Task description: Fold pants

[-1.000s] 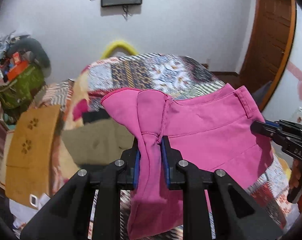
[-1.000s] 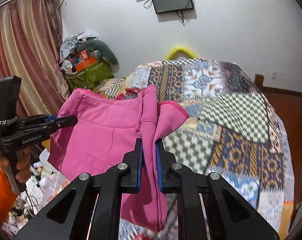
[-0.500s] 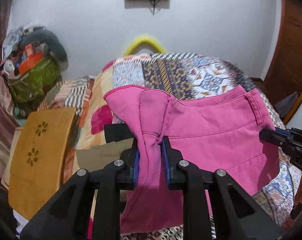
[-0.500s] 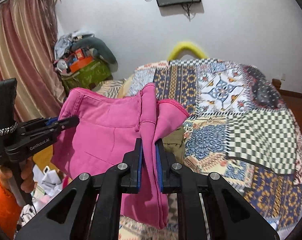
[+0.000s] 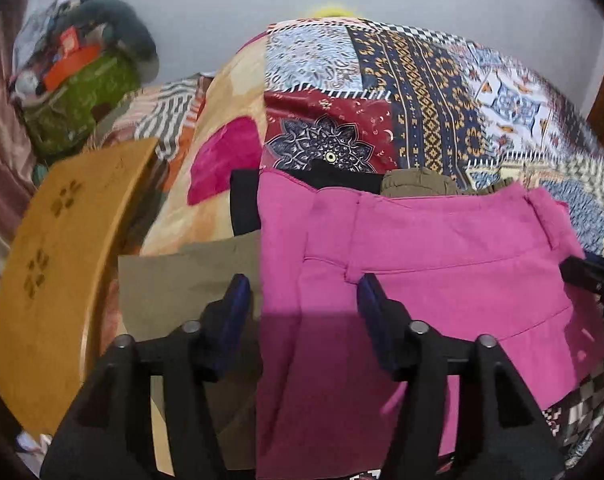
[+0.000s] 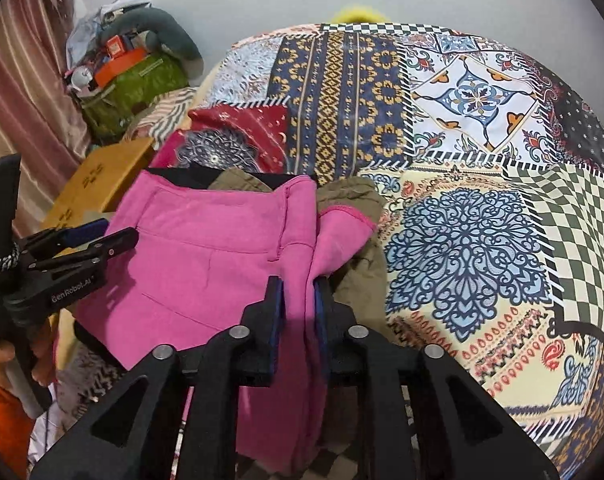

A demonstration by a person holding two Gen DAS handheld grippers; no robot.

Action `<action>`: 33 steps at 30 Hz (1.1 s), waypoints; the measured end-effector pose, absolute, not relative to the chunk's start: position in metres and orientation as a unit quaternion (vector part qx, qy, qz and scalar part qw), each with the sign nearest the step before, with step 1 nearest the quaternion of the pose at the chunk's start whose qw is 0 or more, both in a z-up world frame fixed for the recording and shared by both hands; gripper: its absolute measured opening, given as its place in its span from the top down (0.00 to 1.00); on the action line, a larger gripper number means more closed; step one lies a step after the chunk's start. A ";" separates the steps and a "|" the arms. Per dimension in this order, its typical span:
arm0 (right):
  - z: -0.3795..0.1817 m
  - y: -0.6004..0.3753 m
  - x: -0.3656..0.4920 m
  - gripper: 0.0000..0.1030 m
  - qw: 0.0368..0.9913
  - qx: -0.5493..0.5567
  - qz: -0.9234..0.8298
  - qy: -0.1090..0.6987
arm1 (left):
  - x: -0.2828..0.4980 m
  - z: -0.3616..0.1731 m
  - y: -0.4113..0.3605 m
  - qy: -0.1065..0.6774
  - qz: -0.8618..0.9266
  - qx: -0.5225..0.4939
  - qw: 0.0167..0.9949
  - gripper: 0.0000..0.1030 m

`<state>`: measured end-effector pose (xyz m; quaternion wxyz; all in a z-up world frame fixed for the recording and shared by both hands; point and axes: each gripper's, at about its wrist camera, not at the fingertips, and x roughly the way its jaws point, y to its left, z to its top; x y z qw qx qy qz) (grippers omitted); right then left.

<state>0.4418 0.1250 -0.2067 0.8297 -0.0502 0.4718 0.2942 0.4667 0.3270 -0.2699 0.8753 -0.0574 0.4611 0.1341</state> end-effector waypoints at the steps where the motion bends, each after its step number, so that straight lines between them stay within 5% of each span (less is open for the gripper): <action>1: -0.206 0.121 0.440 0.82 0.830 -0.059 0.291 0.471 | 0.464 -0.269 0.331 0.462 0.133 -0.063 0.875 0.42; 6: -0.200 0.103 0.436 0.68 0.835 -0.087 0.269 0.472 | 0.443 -0.254 0.337 0.462 0.159 -0.038 0.872 0.42; 13: -0.157 0.070 0.413 0.67 0.845 -0.042 0.275 0.458 | 0.392 -0.190 0.334 0.428 0.160 -0.048 0.888 0.42; 23: -0.011 0.041 0.302 0.66 0.891 -0.021 0.332 0.308 | 0.277 -0.038 0.255 0.300 0.112 -0.019 0.947 0.42; 33: 0.076 0.004 0.168 0.60 0.916 -0.010 0.365 0.166 | 0.136 0.052 0.178 0.170 0.091 -0.008 0.981 0.42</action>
